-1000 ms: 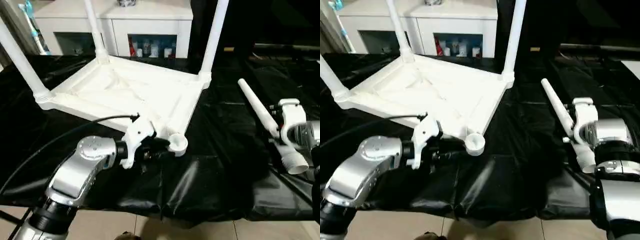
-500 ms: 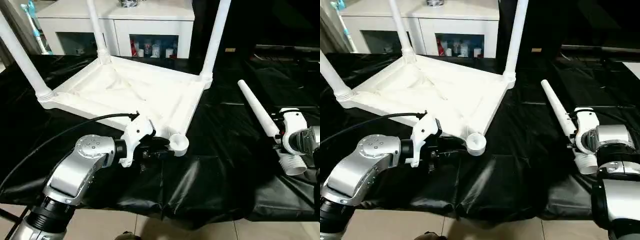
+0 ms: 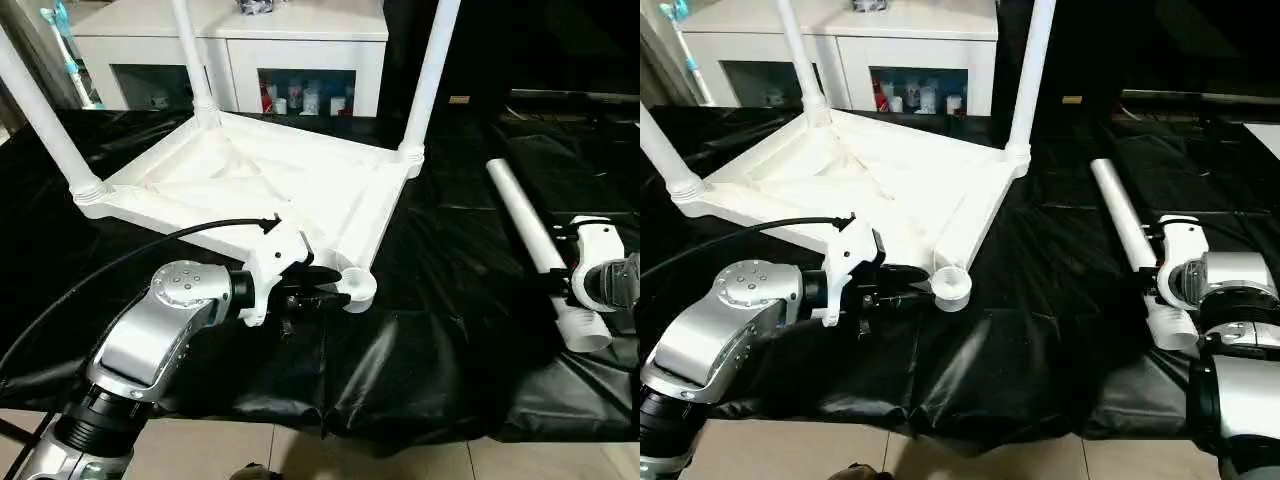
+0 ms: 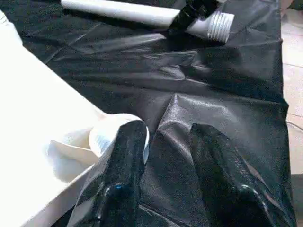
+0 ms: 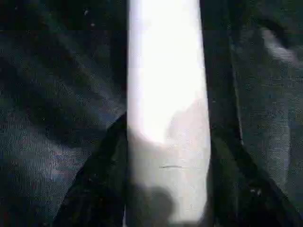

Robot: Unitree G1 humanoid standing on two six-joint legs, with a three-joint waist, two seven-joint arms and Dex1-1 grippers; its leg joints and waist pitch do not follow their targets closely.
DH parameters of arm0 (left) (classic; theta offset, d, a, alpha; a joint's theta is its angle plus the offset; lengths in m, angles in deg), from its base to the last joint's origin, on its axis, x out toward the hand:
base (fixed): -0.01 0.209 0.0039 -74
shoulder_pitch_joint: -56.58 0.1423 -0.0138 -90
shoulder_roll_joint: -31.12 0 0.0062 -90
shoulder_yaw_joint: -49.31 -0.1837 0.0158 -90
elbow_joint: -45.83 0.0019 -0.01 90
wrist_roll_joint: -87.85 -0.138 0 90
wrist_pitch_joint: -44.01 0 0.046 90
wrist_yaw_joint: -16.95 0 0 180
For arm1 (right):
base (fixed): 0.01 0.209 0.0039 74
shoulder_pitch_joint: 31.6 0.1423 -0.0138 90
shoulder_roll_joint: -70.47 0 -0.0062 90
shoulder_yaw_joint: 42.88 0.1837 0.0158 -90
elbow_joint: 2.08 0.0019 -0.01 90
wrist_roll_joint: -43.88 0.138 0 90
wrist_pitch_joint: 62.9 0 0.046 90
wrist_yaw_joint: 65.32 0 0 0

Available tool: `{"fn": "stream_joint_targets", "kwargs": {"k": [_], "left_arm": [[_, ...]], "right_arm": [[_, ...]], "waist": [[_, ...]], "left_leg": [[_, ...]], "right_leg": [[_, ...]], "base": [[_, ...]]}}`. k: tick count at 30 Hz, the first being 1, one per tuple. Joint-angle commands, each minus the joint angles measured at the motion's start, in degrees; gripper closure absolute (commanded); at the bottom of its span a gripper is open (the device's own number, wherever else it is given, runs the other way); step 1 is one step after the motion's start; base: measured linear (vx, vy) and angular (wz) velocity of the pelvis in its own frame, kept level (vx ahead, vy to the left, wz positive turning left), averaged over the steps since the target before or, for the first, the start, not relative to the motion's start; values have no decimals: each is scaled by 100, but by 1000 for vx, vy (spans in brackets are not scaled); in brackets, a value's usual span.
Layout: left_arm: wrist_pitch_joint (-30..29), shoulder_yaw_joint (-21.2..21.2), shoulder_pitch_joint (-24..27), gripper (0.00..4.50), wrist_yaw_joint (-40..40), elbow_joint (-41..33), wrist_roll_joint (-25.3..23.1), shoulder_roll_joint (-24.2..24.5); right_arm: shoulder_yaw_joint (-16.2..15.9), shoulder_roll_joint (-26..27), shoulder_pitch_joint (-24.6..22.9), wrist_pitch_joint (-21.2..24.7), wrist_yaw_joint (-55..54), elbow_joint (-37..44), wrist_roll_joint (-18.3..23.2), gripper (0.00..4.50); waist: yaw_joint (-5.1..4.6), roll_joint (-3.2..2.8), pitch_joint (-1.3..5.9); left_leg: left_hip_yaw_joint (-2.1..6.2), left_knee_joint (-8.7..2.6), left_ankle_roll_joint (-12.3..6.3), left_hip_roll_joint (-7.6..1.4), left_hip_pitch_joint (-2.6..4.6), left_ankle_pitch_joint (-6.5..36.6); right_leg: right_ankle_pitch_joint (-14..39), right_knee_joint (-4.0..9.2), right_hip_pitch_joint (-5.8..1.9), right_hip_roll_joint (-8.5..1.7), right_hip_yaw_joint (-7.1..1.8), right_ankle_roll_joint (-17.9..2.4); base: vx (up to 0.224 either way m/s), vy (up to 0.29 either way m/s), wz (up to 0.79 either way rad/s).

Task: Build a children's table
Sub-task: Pick table leg

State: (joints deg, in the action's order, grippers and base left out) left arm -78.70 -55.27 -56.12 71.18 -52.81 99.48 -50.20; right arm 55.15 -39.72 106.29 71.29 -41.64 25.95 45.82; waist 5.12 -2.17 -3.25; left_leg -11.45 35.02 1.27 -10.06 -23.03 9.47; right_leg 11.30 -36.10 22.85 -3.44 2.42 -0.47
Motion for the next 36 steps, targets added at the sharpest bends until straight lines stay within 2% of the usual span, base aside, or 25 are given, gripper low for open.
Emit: {"fn": "stream_joint_targets", "kwargs": {"k": [1, 3, 5, 6, 7, 9, 10, 11, 12, 13, 16, 18, 20, 22, 23, 24, 25, 27, 29, 30, 31, 32, 34, 36], "left_arm": [[-3, -13, -56, 261, 12, -8, 36, 69], [7, -10, -44, 261, 13, 3, 43, 75], [85, 67, -59, 261, -99, 38, 38, 11], [173, 285, -152, 261, -382, 96, 76, -193], [181, 364, -186, 261, -484, 112, 96, -267], [256, 637, -318, 245, -758, 202, 217, -501], [306, 895, -499, 235, -1032, 288, 357, -748], [268, 1053, -597, 229, -1191, 313, 476, -905], [185, 1240, -713, 225, -1378, 329, 634, -1096], [106, 1336, -783, 225, -1444, 288, 796, -1235], [-20, 1419, -909, 201, -1488, 246, 1008, -1412], [-102, 1387, -985, 179, -1434, 295, 1121, -1500], [-121, 1384, -1011, 163, -1423, 308, 1170, -1546], [-120, 1410, -1159, 148, -1553, 357, 1184, -1671], [-91, 1390, -1243, 143, -1629, 379, 1147, -1693], [-179, 1433, -1350, 137, -1748, 407, 1192, -1750], [-245, 1482, -1452, 129, -1858, 437, 1244, -1804], [-385, 1654, -1707, 112, -2107, 540, 1387, -1950], [-440, 1746, -1803, 101, -2227, 615, 1444, -2015], [-547, 1884, -1882, 86, -2403, 687, 1547, -2112], [-555, 1895, -1887, 74, -2416, 693, 1555, -2120], [-609, 1948, -1904, 66, -2483, 706, 1593, -2155], [-741, 2022, -1928, 60, -2607, 728, 1623, -2204], [-1056, 2073, -1944, 30, -2915, 826, 1593, -2269]], "right_arm": [[139, 50, -30, -60, -100, -96, 126, 262], [245, 49, -65, -95, -213, -70, 192, 265], [475, 40, -181, -438, -304, 222, 338, 265], [854, 82, -305, -934, -224, 751, 640, 265], [980, 105, -338, -1087, -181, 918, 748, 265], [1362, 222, -390, -1453, -75, 1433, 1114, 265], [1825, 395, -373, -1425, 38, 2053, 1603, 265], [2085, 510, -365, -1385, 144, 2424, 1910, 265], [2393, 655, -351, -1294, 288, 2877, 2297, 266], [2417, 752, -424, -1205, 467, 3269, 2484, 266], [2361, 942, -565, -963, 761, 3940, 2800, 266], [2149, 1220, -741, -686, 953, 4616, 3188, 266], [2037, 1314, -848, -656, 973, 4888, 3370, 266], [1819, 1573, -1106, -475, 984, 5539, 3682, 266], [1686, 1655, -1206, -386, 980, 5772, 3722, 266], [1573, 1756, -1268, -299, 997, 5937, 3776, 266], [1496, 1841, -1301, -211, 1012, 6043, 3829, 266], [1172, 1985, -1377, -110, 1099, 6199, 3767, 266], [1014, 2033, -1419, -103, 1123, 6225, 3686, 266], [766, 2014, -1518, -172, 1134, 6278, 3520, 266], [747, 2012, -1526, -178, 1135, 6282, 3508, 266], [656, 2004, -1571, -216, 1134, 6313, 3446, 266], [499, 2024, -1665, -258, 1069, 6401, 3359, 266], [45, 2040, -1830, -435, 986, 6636, 3030, 266]], "waist": [[10, 66, 406], [3, 77, 408], [19, 88, 403], [30, 85, 407], [27, 108, 412], [25, 101, 424], [23, 101, 422], [21, 131, 420], [45, 118, 440], [61, 92, 448], [102, 82, 451], [104, 59, 448], [106, 62, 436], [108, 108, 427], [109, 96, 428], [109, 132, 425], [112, 141, 420], [123, 176, 416], [143, 150, 421], [141, 172, 425], [142, 175, 420], [142, 211, 420], [163, 191, 421], [159, 196, 420]], "left_leg": [[135, -322, 31, -267, 169, 1121], [132, -321, 41, -264, 168, 1121], [133, -325, 57, -270, 174, 1161], [135, -323, 59, -271, 172, 1188], [129, -317, 31, -274, 160, 1184], [138, -323, -65, -259, 152, 1066], [127, -319, -85, -255, 154, 1049], [111, -312, -171, -243, 153, 1002], [129, -311, -267, -254, 140, 862], [135, -301, -356, -263, 146, 760], [124, -280, -490, -260, 130, 575], [131, -288, -495, -264, 127, 579], [138, -312, -430, -266, 138, 677], [149, -342, -329, -285, 152, 776], [156, -346, -294, -284, 159, 792], [154, -355, -235, -284, 167, 824], [155, -364, -188, -287, 167, 841], [141, -358, -137, -269, 156, 785], [154, -356, -136, -275, 147, 714], [155, -358, -124, -280, 144, 690], [153, -357, -112, -274, 137, 674], [147, -358, -123, -262, 127, 647], [153, -360, -89, -273, 142, 652], [166, -369, -49, -284, 137, 612]], "right_leg": [[1135, 453, -229, -404, -196, -1339], [1115, 455, -230, -403, -197, -1348], [1176, 464, -223, -417, -198, -1328], [1178, 464, -230, -428, -204, -1290], [1082, 466, -250, -443, -222, -1214], [1008, 456, -254, -430, -205, -1235], [982, 463, -250, -419, -206, -1233], [828, 448, -284, -401, -222, -1233], [702, 426, -286, -405, -204, -1229], [602, 407, -269, -402, -192, -1284], [510, 408, -256, -405, -190, -1328], [702, 422, -240, -402, -186, -1284], [934, 463, -235, -407, -187, -1217], [1186, 485, -225, -433, -205, -1122], [1253, 487, -217, -426, -201, -1084], [1322, 483, -215, -427, -210, -1029], [1406, 502, -209, -438, -210, -988], [1404, 496, -209, -440, -218, -968], [1323, 485, -207, -457, -221, -949], [1247, 476, -212, -451, -220, -934], [1204, 472, -218, -449, -221, -937], [1174, 482, -228, -455, -222, -933], [1187, 480, -212, -455, -227, -900], [1065, 460, -218, -451, -222, -900]], "base": [[0, 0, 0], [0, 0, 0], [0, 0, 0], [0, 0, 0], [0, 0, 0], [0, 0, 0], [0, 0, 0], [0, 0, 0], [0, 0, 0], [0, 0, 0], [0, 0, 0], [0, 0, 0], [0, 0, 0], [0, 0, 0], [0, 0, 0], [0, 0, 0], [0, 0, 0], [0, 0, 0], [0, 0, 0], [0, 0, 0], [0, 0, 0], [0, 0, 0], [0, 0, 0], [0, 0, 0]]}}
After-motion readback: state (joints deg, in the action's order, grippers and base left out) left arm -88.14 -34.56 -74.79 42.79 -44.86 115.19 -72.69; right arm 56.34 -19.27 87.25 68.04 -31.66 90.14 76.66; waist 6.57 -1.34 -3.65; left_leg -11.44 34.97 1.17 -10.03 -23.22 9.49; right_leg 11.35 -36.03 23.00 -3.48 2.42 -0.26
